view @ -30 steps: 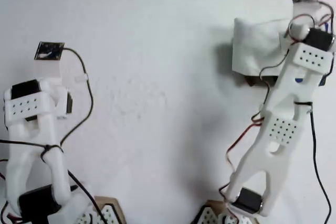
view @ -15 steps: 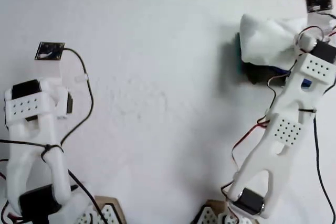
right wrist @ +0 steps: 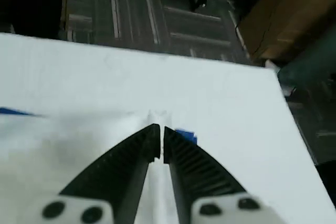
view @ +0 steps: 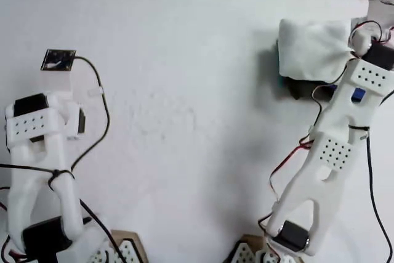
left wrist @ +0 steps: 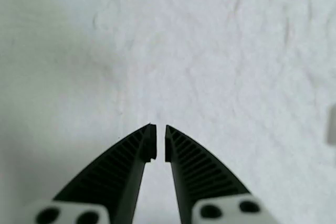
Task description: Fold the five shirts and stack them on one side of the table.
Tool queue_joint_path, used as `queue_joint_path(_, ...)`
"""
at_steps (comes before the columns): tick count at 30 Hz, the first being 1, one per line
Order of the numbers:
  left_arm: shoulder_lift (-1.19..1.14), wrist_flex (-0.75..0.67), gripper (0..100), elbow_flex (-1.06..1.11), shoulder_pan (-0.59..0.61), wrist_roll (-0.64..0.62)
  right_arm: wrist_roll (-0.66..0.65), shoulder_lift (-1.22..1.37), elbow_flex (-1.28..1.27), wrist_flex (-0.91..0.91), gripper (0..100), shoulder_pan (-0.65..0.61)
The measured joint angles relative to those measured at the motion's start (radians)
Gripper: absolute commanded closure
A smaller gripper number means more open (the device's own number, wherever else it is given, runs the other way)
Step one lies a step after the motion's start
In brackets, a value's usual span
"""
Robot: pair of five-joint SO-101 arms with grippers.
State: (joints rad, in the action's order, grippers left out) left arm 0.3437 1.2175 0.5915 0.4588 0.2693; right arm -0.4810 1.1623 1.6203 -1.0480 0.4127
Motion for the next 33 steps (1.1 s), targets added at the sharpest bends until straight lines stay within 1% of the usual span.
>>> queue_joint_path(3,0.0,0.0,94,0.0,0.002,0.0,0.002,0.075,-0.002,0.061,98.0,0.005)
queue_joint_path(8,0.0,0.0,94,0.0,0.002,0.0,0.003,0.163,-0.002,0.081,98.0,0.037)
queue_joint_path(14,0.0,0.0,94,0.0,0.0,0.0,0.005,0.169,-0.002,0.081,98.0,0.069)
queue_joint_path(17,0.0,0.021,94,0.0,0.002,0.0,0.011,0.135,-0.002,0.069,98.0,0.071)
queue_joint_path(22,0.002,0.118,94,-0.08,0.0,0.0,0.137,-0.021,-0.002,-0.011,97.8,0.071)
queue_joint_path(24,0.006,0.173,94,-0.135,0.0,0.0,0.173,-0.089,-0.002,-0.049,97.8,0.071)
queue_joint_path(27,0.046,0.265,94,-0.21,0.0,0.0,0.19,-0.186,-0.002,-0.16,97.8,0.032)
queue_joint_path(30,0.163,0.325,94,-0.233,0.0,-0.002,0.19,-0.293,-0.002,-0.331,97.8,-0.044)
queue_joint_path(33,0.339,0.348,94,-0.212,-0.025,0.029,0.19,-0.413,-0.002,-0.546,98.0,-0.147)
